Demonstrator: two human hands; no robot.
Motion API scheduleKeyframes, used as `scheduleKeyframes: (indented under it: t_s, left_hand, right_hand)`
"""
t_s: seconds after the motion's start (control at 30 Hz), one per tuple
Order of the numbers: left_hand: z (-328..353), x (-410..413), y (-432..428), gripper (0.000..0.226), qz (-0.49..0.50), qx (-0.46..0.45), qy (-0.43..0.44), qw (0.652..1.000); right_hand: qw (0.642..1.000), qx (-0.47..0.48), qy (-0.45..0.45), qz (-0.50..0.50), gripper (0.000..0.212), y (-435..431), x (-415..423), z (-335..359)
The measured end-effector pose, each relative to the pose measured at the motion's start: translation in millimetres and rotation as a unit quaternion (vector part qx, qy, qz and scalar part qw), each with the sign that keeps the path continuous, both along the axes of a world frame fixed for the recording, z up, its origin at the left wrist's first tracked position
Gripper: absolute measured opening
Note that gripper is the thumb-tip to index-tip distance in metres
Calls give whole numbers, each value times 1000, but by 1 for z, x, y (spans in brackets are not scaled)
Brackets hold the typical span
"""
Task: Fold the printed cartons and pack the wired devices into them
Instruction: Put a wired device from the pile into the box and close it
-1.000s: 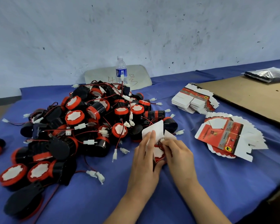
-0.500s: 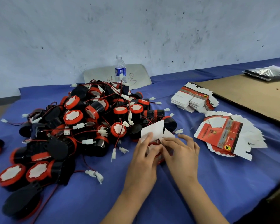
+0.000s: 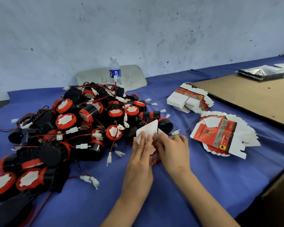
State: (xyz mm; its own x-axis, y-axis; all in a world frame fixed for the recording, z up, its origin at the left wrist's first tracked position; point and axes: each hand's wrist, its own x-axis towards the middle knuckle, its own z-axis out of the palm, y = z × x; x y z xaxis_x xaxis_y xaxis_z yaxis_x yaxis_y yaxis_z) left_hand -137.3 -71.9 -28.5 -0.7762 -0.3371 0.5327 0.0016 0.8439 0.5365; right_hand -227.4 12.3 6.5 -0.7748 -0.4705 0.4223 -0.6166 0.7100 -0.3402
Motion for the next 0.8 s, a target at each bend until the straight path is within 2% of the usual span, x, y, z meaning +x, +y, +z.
scheduleKeyframes:
  t_s: [0.1,0.23,0.4,0.47,0.57,0.63,0.7,0.8]
  left_hand:
    - [-3,0,-1,87,-7,13,4,1000]
    - [-2,2,-1,89,-15,49,13,999]
    - [1,2,7,74,-7,58,11,998]
    - [1,1,8,64,-2,31,-12,999]
    - [-1,1,6,68,14,-47,-72,996]
    - [-1,1,3,67,24,-69,-91,993]
    - [2,1,3,60,15,-66,-94,993]
    - [4,-1,2,51,-10,-40,-83,996]
  right_hand:
    - [999,38,-1,3,28,-1,0,4]
    - [993,108,-49,25,33,-5,-2,12]
    - [995,38,-84,37,29,-3,10,2]
    - [997,-1,-66,40,27,-1,13,-6]
    - [995,-63,-42,58,23,2,17,-16]
    - [989,-99,-61,90,23,5,16,-20]
    - [978,-127,-105,129,26,7,14,-21]
    - [973,-139,-121,141,26,8,12,-21]
